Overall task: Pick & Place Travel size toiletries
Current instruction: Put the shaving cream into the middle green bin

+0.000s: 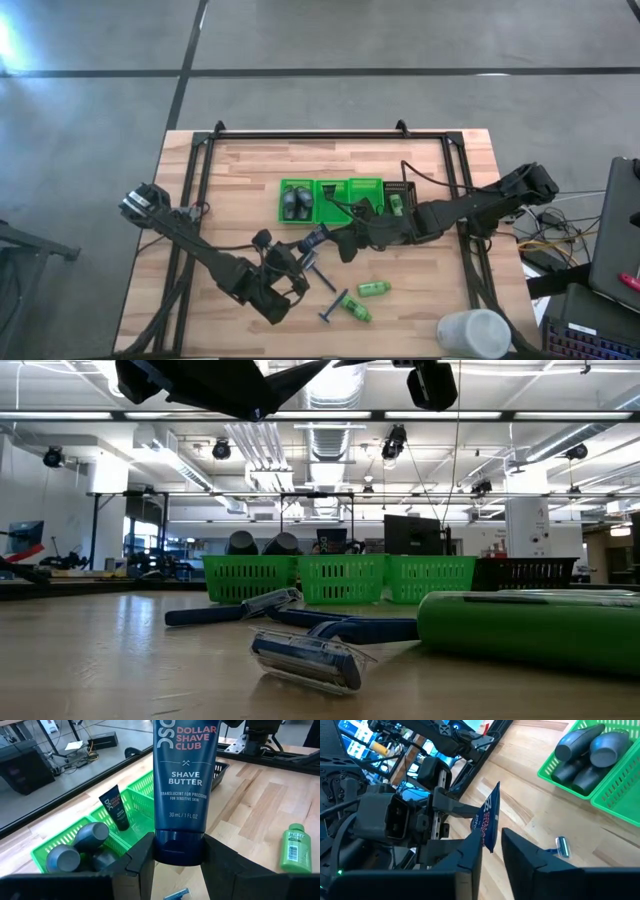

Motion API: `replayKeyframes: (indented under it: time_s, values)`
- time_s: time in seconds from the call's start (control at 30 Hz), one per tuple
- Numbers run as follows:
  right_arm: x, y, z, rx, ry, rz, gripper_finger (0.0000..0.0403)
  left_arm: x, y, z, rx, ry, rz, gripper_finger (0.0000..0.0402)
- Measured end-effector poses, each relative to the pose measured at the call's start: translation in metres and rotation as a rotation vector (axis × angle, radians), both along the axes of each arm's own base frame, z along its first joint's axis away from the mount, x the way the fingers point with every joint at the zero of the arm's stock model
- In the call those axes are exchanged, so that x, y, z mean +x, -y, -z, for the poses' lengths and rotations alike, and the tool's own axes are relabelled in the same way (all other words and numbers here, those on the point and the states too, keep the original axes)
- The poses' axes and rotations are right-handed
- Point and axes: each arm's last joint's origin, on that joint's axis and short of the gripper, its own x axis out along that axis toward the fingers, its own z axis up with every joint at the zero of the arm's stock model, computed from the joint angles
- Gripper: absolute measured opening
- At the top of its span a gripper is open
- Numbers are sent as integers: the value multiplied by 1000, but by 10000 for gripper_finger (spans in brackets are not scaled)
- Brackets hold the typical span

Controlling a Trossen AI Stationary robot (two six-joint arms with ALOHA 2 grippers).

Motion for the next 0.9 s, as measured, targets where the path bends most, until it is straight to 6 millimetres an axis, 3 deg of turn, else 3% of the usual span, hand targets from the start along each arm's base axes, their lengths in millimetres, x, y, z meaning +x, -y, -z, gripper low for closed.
replayKeyframes:
  time_s: [0.77, 0.9]
  values:
    - [2, 4, -1, -9, 2, -56, 9, 2, -1, -1, 17, -10, 5, 132]
    - [2, 5, -1, -27, 1, -61, 9, 2, -1, -1, -5, -16, 17, 152]
